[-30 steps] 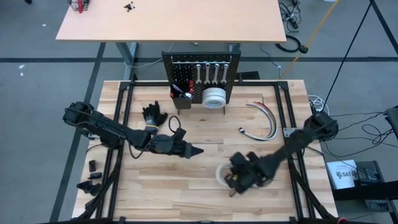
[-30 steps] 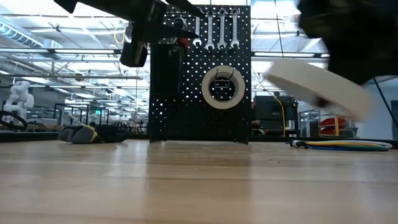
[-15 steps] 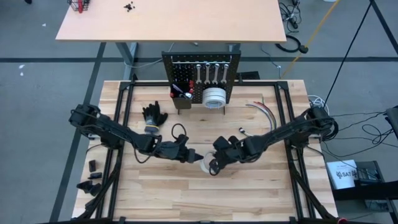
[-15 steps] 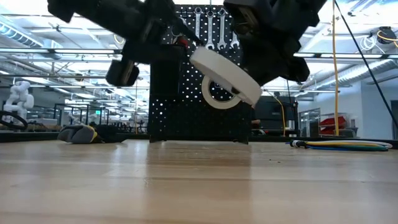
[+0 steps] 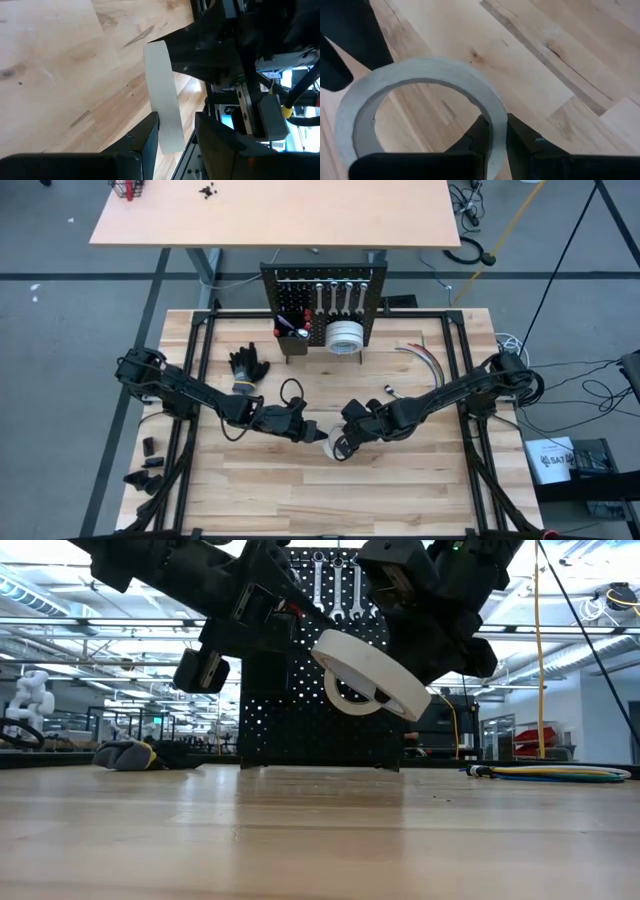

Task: Hang tools onto peg board
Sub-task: Hang the white tape on the peg board

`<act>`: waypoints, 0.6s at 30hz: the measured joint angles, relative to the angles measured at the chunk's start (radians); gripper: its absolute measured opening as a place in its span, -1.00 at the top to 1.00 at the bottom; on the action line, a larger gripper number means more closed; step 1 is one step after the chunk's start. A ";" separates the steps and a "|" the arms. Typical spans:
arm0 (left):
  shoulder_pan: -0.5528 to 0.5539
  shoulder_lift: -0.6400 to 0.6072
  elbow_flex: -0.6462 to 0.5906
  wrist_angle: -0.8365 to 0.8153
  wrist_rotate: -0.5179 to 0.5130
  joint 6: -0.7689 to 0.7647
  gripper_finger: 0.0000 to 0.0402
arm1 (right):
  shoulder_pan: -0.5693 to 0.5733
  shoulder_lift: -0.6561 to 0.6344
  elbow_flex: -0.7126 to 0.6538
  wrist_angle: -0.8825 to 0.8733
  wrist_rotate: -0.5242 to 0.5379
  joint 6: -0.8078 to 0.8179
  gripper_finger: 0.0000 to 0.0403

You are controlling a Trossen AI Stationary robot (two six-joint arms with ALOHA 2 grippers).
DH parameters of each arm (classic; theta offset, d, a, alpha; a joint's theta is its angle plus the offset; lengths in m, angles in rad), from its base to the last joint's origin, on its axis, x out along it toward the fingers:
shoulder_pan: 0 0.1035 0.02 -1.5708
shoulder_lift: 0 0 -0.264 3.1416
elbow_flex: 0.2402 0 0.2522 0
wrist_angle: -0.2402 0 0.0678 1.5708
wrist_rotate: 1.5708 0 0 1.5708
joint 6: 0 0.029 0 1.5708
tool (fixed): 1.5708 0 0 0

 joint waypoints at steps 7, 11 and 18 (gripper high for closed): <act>0.003 0.000 0.000 -0.012 0.013 0.018 0.34 | 0.021 0.004 0.002 0.000 0.008 0.045 0.84; 0.007 0.000 0.000 -0.012 0.037 0.018 0.32 | 0.028 0.004 0.002 0.000 0.008 0.057 0.84; 0.012 0.002 0.002 -0.072 0.056 0.005 0.11 | 0.028 0.002 0.008 0.017 0.016 0.069 0.84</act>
